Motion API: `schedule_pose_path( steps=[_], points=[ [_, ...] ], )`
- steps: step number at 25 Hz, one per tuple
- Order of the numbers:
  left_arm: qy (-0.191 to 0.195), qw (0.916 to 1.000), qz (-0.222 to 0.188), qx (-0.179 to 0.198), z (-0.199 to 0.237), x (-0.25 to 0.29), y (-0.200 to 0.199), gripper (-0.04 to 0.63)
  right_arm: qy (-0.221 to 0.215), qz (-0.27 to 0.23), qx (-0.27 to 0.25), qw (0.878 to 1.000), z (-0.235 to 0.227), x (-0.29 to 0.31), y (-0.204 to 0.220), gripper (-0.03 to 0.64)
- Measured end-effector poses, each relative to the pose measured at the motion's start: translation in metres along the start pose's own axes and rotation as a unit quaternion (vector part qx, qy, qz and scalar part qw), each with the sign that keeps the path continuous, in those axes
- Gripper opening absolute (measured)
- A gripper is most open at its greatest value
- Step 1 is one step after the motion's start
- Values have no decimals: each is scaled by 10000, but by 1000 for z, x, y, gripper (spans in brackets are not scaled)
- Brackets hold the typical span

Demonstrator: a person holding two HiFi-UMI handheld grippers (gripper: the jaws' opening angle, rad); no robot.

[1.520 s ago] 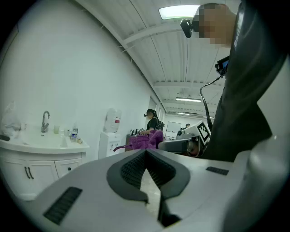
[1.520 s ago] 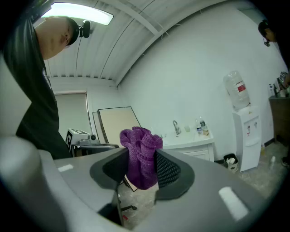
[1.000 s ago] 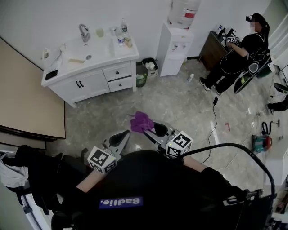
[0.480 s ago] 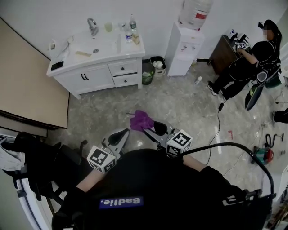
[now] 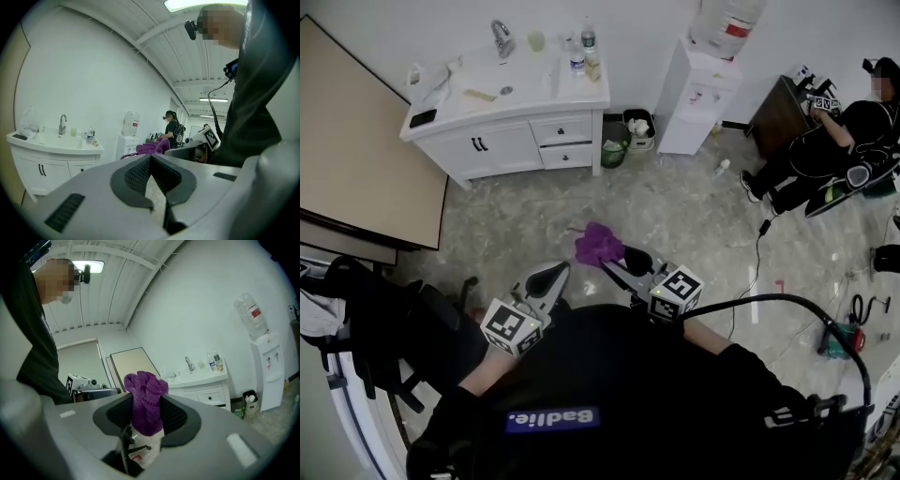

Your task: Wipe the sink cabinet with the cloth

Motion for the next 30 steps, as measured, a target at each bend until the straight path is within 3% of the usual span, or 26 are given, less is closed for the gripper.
schedule_pose_path(
  steps=[7,15,21,30],
  points=[
    [164,9996,-226,-16,70,13,-13,2,260,222,-49,9994,-30,55,-12,160],
    [746,9970,-157,116,205,28,-45,2,643,191,50,9977,-69,186,-39,160],
    [827,9965,-97,-118,296,23,-43,2,835,278,69,9961,-90,271,-49,160],
    [642,9977,-13,-201,347,43,-51,2,714,511,289,9957,-132,319,-34,160]
  ],
)
Point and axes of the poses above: the fingertips, and each gripper's own axes: x forward along the fingers, z to its left, y out of its underside, the point moved 3 cm from there along -x, backward along the fingers
